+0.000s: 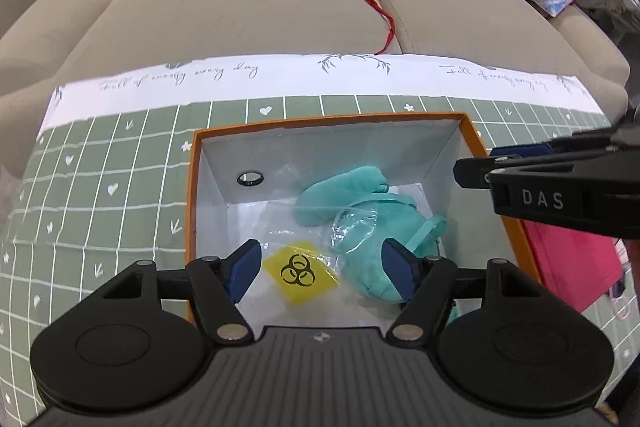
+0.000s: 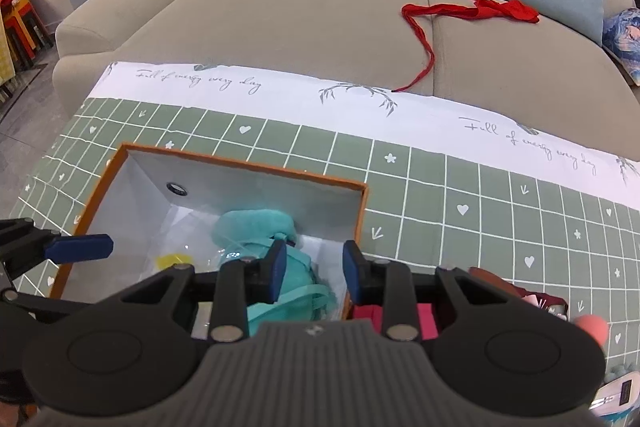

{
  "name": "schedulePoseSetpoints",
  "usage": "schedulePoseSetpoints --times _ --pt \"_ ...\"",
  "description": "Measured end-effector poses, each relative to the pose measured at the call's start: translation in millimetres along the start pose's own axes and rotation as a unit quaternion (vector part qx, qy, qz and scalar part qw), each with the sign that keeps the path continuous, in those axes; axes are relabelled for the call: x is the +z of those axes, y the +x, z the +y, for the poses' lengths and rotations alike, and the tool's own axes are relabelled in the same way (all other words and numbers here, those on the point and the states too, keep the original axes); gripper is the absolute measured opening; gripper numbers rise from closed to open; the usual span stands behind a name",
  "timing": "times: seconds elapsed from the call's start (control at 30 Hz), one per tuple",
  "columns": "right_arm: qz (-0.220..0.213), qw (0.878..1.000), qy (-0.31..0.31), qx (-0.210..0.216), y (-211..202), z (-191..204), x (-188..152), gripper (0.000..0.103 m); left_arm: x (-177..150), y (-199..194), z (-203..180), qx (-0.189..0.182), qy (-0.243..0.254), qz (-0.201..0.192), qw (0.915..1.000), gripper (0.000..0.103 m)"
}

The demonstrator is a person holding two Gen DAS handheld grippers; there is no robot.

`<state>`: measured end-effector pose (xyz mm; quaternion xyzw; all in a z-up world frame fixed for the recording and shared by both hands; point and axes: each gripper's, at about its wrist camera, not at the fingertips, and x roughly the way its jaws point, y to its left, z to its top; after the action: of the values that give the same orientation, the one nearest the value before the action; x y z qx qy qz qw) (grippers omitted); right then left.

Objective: Organize soft objects
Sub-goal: 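Lift both tools out of the box and move back toward the pile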

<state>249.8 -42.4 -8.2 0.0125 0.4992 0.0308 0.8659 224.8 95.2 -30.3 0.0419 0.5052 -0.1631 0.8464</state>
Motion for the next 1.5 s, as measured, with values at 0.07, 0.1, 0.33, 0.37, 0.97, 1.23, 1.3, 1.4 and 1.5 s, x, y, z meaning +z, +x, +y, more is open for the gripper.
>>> schedulePoseSetpoints --times 0.07,0.1,0.33,0.37,0.97,1.23,1.3,1.4,1.5 --pt "-0.002 1.000 0.001 0.000 -4.0 -0.6 0.1 0.030 2.0 -2.7 3.9 -0.003 -0.014 0.005 0.9999 0.081" --pt "-0.002 1.000 0.001 -0.001 -5.4 -0.4 0.7 0.030 2.5 -4.1 5.2 -0.003 -0.021 0.006 0.9997 0.082" --pt "-0.001 1.000 0.019 0.014 -19.9 -6.9 4.2 0.053 8.8 -15.3 19.8 -0.019 -0.090 0.034 0.9951 0.082" --pt "-0.001 0.999 0.027 0.021 -23.1 -9.6 5.1 0.056 9.8 -18.0 20.0 -0.023 -0.096 0.038 0.9944 0.082" --pt "-0.065 0.998 0.017 -0.005 -127.6 -82.0 -5.4 0.080 44.0 -91.8 -70.6 -0.041 -0.041 -0.014 0.9982 0.083" --pt "-0.048 0.997 0.034 -0.042 -145.3 -169.0 -53.1 0.085 38.7 -94.1 -137.1 -0.100 0.001 -0.013 0.9949 0.084" --pt "-0.029 0.998 0.039 -0.044 -140.1 -194.2 -66.4 0.085 37.4 -86.3 -152.6 -0.118 0.001 0.000 0.9930 0.083" --pt "0.010 0.999 0.035 -0.039 -127.7 -225.6 -84.9 0.085 32.5 -73.7 -176.3 -0.134 0.007 0.017 0.9909 0.084" --pt "0.033 0.998 0.037 -0.041 -111.1 -247.0 -103.1 0.085 25.3 -59.1 -199.1 -0.143 0.020 0.031 0.9891 0.084"
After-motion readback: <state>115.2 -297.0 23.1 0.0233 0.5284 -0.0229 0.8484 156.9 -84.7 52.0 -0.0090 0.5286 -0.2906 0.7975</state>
